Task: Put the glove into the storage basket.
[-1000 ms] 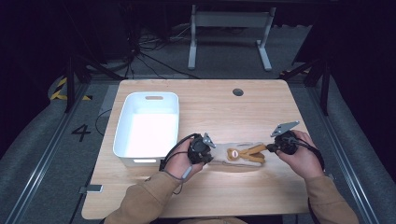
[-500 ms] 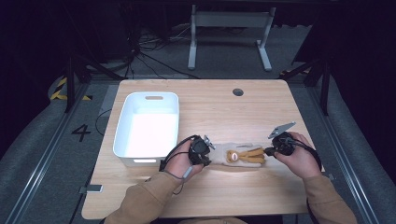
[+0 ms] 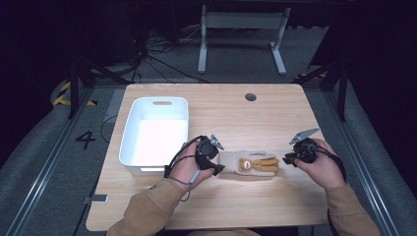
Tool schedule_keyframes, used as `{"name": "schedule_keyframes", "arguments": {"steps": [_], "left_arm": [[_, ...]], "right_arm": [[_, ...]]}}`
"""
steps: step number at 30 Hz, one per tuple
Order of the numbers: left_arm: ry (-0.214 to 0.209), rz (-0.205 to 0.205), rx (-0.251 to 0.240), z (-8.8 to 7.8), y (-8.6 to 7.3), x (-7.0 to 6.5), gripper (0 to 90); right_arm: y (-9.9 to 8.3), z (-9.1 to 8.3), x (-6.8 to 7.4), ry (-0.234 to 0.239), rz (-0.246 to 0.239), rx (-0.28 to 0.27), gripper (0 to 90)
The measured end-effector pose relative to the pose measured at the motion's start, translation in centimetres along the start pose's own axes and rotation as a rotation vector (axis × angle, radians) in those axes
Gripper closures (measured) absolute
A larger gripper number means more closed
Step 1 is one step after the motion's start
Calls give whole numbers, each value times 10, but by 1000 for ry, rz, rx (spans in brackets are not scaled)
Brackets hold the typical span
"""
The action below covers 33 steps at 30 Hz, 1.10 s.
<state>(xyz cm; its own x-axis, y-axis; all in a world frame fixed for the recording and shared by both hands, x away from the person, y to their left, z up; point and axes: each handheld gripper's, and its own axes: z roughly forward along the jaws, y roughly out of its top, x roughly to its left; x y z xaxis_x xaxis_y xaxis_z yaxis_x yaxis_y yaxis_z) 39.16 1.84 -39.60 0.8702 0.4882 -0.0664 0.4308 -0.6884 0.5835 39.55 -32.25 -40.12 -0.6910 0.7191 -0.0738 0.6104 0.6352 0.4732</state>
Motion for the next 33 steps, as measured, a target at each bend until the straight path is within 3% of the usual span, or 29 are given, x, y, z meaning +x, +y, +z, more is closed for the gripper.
{"name": "schedule_keyframes", "arguments": {"steps": [3, 7, 15, 17, 22, 26, 31, 33], "left_arm": [[-10, 15, 11, -1, 4, -2, 462], [-30, 46, -8, -1, 13, -5, 426], [-55, 63, -50, 4, 25, -5, 345], [-67, 75, -48, 6, 29, -6, 341], [-85, 90, -71, 14, 38, -5, 294], [-91, 90, -85, 22, 42, -3, 261], [-96, 139, -75, 35, 44, -1, 238], [-101, 139, -64, 40, 44, 0, 230]], "right_arm": [[-4, -2, -1, -4, 13, -11, 732], [-10, -5, -3, -3, 42, -30, 682], [-24, -10, -8, -3, 88, -84, 558], [-27, -10, -11, -6, 96, -97, 512], [-33, -13, -15, 37, 126, -180, 439], [-38, -14, -17, 39, 137, -189, 411], [-42, -15, -21, 53, 166, -210, 389], [-43, -16, -21, 54, 174, -219, 389]]}}
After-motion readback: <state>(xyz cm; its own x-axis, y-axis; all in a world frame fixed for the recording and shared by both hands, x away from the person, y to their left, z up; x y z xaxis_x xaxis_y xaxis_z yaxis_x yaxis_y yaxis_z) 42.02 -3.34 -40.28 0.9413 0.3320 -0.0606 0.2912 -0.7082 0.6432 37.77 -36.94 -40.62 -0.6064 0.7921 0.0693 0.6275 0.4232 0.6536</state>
